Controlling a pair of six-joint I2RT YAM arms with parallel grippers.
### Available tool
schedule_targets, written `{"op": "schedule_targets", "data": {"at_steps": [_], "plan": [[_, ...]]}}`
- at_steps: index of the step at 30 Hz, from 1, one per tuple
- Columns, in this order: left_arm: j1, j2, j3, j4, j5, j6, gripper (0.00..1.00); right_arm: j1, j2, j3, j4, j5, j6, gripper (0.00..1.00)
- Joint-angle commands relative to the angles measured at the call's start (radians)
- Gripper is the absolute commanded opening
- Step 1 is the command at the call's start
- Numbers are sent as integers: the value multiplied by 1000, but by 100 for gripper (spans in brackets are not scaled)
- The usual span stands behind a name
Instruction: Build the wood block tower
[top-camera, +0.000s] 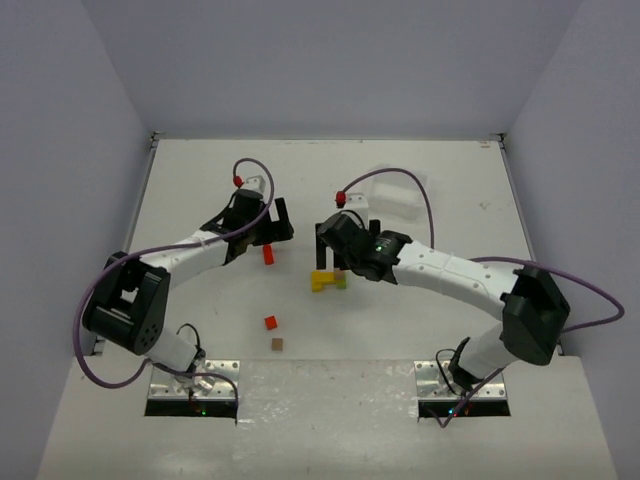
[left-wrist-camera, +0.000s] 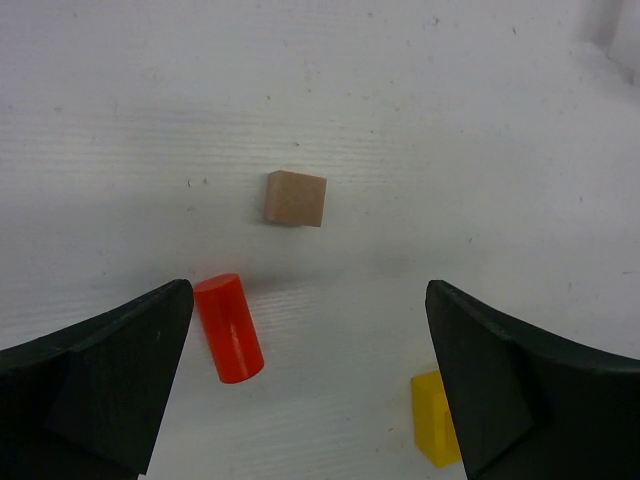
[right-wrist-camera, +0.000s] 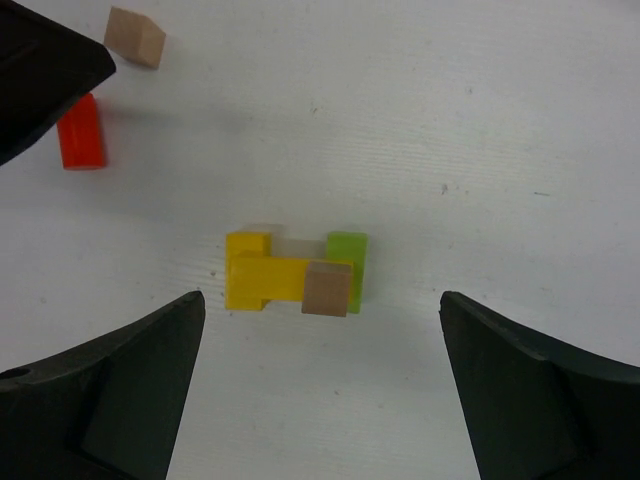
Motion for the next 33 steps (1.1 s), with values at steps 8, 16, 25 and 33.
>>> {"op": "schedule_targets", "data": {"at_steps": [8,16,25,33], "plan": [[8,241,245,-89,-4,83,74,-278,-296,-273,14,-80,-39,99],[0,309,273,-104,-8,90,60,-340,-377,-347,14,-25,-43,99],[-15,342,294,-125,-48,81,35,-357,-364,-353,14,-27,-46,99],[-37,324,292,-132,-65,75,7,-359,-357,-355,14,-35,-47,99]]}}
